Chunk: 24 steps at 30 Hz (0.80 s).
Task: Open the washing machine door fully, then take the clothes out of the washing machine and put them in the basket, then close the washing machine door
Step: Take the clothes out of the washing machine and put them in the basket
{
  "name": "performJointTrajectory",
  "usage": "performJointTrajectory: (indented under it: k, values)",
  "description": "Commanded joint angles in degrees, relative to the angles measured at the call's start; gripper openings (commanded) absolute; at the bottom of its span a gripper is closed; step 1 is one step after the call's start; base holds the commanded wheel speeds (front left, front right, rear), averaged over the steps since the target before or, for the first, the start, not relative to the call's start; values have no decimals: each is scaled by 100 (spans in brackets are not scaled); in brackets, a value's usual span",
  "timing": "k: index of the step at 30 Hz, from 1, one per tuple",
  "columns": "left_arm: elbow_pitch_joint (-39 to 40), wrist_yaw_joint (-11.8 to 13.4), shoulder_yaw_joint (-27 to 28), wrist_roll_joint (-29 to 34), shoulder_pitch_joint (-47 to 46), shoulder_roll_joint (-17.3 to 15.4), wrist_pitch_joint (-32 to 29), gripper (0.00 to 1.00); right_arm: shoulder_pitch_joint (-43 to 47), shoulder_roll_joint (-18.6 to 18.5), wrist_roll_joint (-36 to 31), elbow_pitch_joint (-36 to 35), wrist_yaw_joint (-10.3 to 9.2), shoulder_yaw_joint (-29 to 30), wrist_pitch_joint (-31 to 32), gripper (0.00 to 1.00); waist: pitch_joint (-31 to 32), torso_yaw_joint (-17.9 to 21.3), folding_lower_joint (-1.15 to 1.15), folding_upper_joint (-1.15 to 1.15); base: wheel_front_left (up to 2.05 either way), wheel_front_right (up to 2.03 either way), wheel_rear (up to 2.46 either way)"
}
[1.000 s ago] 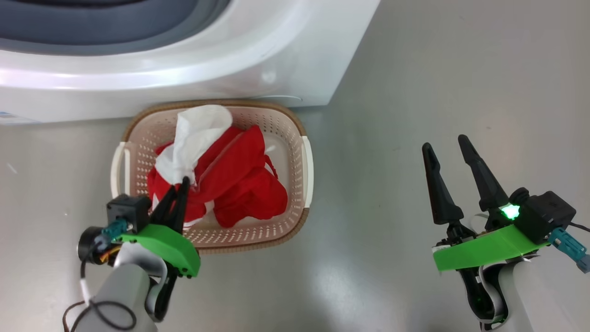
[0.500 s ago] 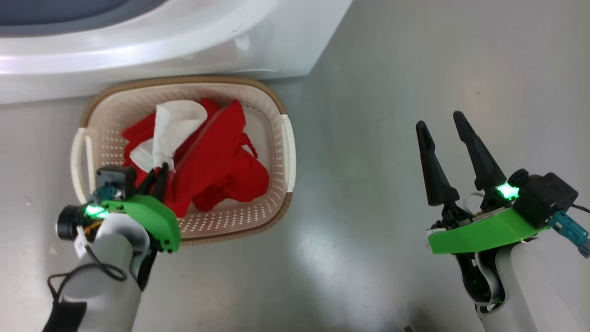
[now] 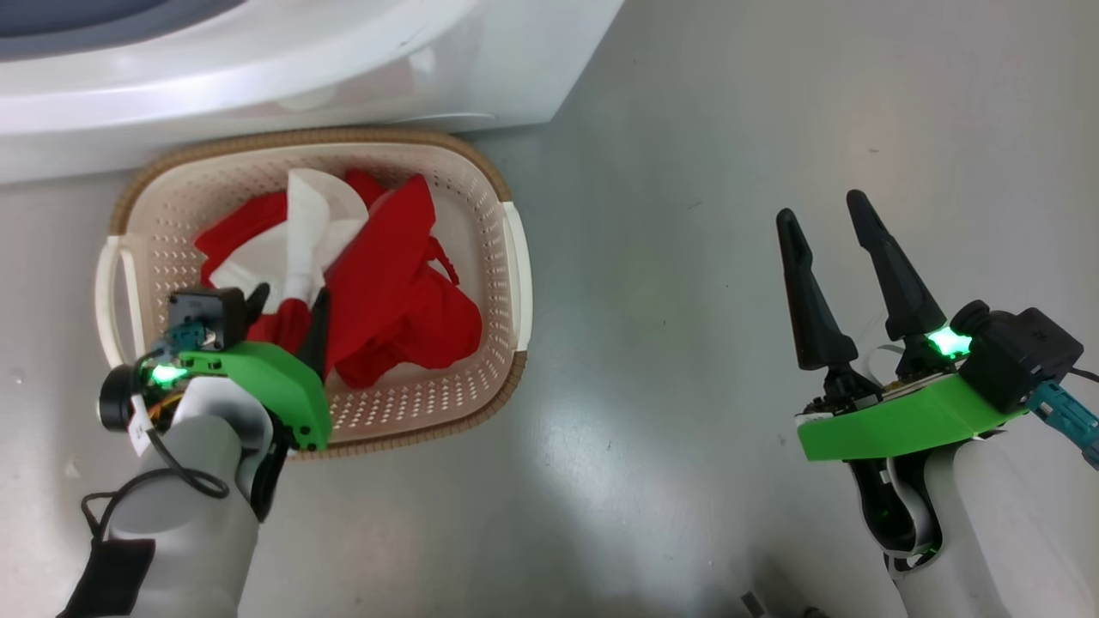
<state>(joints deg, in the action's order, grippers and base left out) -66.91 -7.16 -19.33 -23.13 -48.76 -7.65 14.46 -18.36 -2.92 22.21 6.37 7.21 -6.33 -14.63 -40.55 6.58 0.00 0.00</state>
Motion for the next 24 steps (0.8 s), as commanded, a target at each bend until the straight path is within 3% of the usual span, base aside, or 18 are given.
performJointTrajectory:
  k: [1, 13, 24]
  values:
    - [115, -32, 84, -79, 56, -202, 53, 100, 57, 4, 124, -112, 28, -94, -37, 100, 71, -29, 0, 0, 0, 0, 0]
    - [704, -32, 185, -284, 492, -235, 53, 100, 158, 4, 53, -8, 28, 55, -37, 100, 678, -172, 0, 0, 0, 0, 0]
    - [1795, -33, 850, 200, 1354, -262, 53, 100, 571, 4, -16, 150, 28, 139, -37, 100, 1594, -304, 0, 0, 0, 0, 0]
